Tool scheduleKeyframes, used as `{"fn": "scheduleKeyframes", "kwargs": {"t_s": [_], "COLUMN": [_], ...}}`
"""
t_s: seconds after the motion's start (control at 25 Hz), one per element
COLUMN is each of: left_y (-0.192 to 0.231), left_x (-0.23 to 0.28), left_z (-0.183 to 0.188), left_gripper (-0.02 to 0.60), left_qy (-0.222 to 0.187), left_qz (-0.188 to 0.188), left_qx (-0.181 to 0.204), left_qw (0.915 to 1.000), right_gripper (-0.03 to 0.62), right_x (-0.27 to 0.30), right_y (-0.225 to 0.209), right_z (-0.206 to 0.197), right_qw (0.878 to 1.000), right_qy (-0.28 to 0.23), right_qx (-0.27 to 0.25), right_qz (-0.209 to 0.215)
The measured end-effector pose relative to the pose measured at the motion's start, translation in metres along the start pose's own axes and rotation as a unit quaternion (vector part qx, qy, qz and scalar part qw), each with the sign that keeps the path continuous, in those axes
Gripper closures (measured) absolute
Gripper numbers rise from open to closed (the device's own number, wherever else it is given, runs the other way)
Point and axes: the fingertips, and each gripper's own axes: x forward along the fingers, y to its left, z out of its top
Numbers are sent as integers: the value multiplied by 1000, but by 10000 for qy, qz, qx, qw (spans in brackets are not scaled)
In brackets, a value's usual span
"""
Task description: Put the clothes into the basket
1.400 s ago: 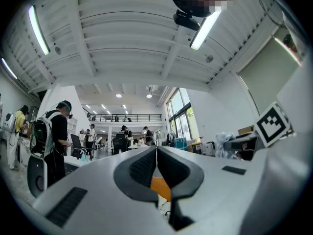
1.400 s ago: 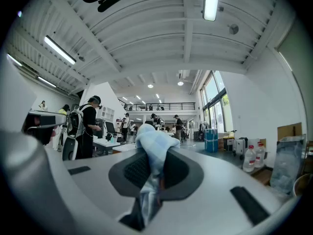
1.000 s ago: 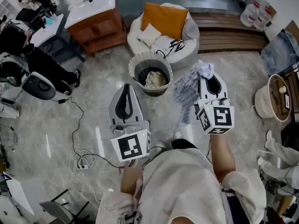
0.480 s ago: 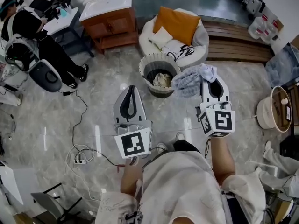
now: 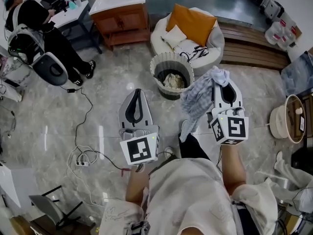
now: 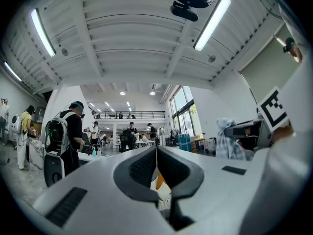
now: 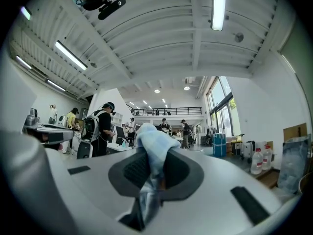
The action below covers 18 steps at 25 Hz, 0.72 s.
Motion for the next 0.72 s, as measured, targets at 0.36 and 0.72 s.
{"fn": "scheduleKeyframes", "kwargs": {"t_s": [0.36, 0.72], "left_y": [-3, -20], "left_x": [40, 117], "left_z": [-6, -13], "left_gripper": [574, 574], "left_qy": [17, 117], "left_qz": [63, 129], "left_qx": [-20, 20], "left_qw": [10000, 9998], "right_gripper": [563, 563], "right_x": [35, 102], "right_y": [-11, -56], "right_z": [-10, -27], "right_qw": [9998, 9992], "right_qy": [-41, -24], "right_qx": [80, 244], "right_qz": [186, 309]}}
